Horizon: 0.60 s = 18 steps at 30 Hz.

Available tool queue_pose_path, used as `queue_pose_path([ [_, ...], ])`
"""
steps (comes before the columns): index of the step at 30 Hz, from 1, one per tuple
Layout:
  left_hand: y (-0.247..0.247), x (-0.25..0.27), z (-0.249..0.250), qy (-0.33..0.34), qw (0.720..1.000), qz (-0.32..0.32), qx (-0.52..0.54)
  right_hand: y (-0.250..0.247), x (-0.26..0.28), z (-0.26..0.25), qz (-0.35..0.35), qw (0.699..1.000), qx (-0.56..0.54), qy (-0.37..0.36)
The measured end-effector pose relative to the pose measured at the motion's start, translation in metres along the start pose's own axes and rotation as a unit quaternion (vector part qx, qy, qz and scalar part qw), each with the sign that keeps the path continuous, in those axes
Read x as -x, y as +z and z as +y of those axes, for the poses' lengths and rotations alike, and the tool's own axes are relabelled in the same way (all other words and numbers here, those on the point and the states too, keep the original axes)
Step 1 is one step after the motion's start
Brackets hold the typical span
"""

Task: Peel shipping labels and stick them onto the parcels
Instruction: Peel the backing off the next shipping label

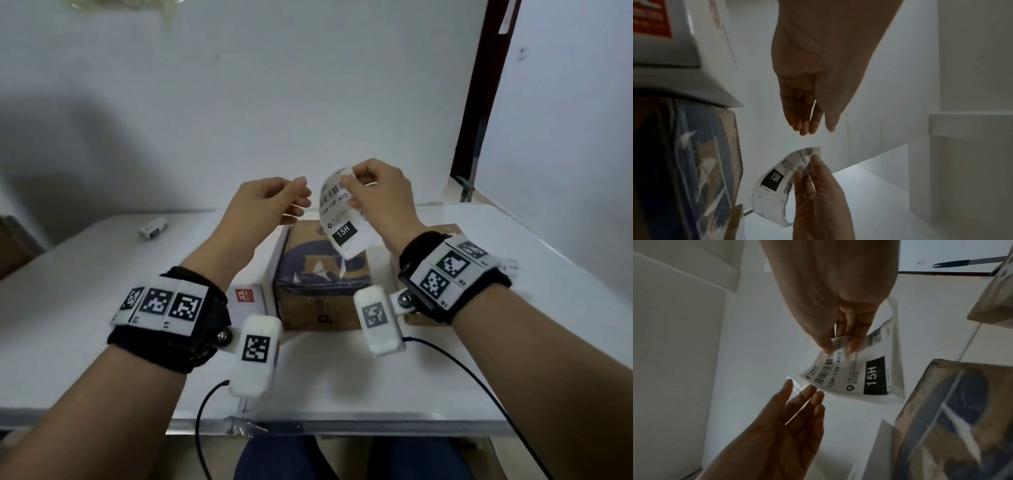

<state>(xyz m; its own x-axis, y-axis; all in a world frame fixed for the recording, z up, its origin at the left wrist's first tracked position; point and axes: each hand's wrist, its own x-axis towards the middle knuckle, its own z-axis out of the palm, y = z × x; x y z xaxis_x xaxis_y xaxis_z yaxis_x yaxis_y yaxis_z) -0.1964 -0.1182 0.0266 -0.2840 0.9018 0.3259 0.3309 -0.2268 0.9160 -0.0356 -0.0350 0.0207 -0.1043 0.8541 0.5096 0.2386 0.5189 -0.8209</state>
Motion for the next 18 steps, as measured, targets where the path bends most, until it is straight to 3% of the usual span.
queue_pose_path([
  [13,0.021,0.012,-0.006,-0.012,0.999,-0.018,-0.043,-0.008,0.003,0.009,-0.014,0.993,0.118,-0.019],
  [18,0.022,0.012,-0.012,-0.048,0.998,-0.028,0.015,-0.010,0.005,0.013,-0.022,0.993,0.111,-0.010],
])
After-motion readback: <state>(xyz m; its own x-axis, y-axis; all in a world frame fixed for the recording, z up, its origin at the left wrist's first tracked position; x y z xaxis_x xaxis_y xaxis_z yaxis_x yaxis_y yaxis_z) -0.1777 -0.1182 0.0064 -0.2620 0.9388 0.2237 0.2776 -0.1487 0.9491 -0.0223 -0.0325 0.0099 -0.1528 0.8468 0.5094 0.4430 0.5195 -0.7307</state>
